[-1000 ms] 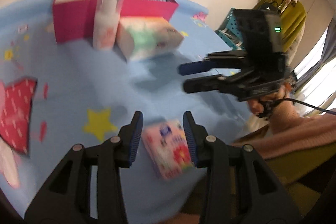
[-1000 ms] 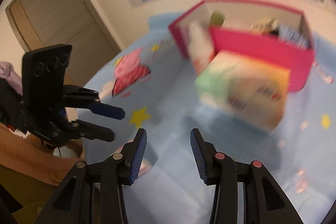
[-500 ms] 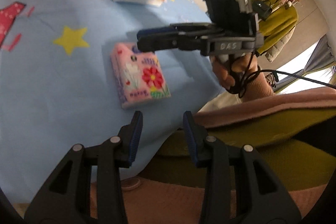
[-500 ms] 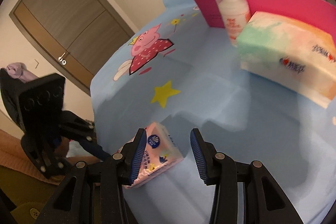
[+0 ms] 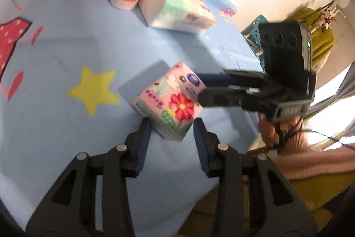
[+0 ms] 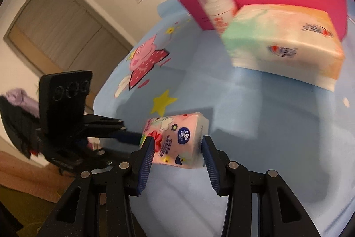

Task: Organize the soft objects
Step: 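Grasp the pink floral tissue pack with the right gripper, then carry the tissue pack over the pink box and lower it inside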

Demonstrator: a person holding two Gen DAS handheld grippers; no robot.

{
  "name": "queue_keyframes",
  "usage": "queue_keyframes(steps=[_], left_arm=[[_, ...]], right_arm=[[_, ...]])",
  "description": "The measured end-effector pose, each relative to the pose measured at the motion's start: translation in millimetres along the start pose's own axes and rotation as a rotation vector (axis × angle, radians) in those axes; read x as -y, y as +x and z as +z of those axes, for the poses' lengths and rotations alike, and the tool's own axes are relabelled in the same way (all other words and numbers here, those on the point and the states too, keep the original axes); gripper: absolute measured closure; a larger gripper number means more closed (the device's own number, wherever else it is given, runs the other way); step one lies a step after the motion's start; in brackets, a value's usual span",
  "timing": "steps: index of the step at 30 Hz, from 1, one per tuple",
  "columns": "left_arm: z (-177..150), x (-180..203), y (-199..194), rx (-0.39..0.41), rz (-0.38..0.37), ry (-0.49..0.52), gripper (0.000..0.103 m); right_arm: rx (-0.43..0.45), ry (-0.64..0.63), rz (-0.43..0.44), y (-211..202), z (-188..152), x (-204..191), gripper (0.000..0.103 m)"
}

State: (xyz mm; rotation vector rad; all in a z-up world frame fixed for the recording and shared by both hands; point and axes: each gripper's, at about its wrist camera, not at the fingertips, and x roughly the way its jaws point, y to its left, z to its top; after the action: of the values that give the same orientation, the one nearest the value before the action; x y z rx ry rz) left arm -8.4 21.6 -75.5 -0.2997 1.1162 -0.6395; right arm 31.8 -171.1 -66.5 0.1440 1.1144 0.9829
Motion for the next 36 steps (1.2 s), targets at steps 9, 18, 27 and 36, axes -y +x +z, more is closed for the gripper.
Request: queue_keyframes(steps=[9, 18, 27, 36], left_arm=[[27, -6, 12, 0.031, 0.034, 0.016, 0.071], [30, -4, 14, 0.025, 0.038, 0.029, 0.072], [37, 7, 10, 0.037, 0.037, 0.064, 0.072], [55, 21, -13, 0.107, 0.058, 0.129, 0.072]], right_arm=[[0.062, 0.061, -0.054, -11, -2, 14, 0.058], [0.093, 0.091, -0.067, -18, -4, 21, 0.064], [0.145, 0.072, -0.11, -33, 0, 14, 0.065], [0.207, 0.043, -0.122, -53, 14, 5, 0.065]])
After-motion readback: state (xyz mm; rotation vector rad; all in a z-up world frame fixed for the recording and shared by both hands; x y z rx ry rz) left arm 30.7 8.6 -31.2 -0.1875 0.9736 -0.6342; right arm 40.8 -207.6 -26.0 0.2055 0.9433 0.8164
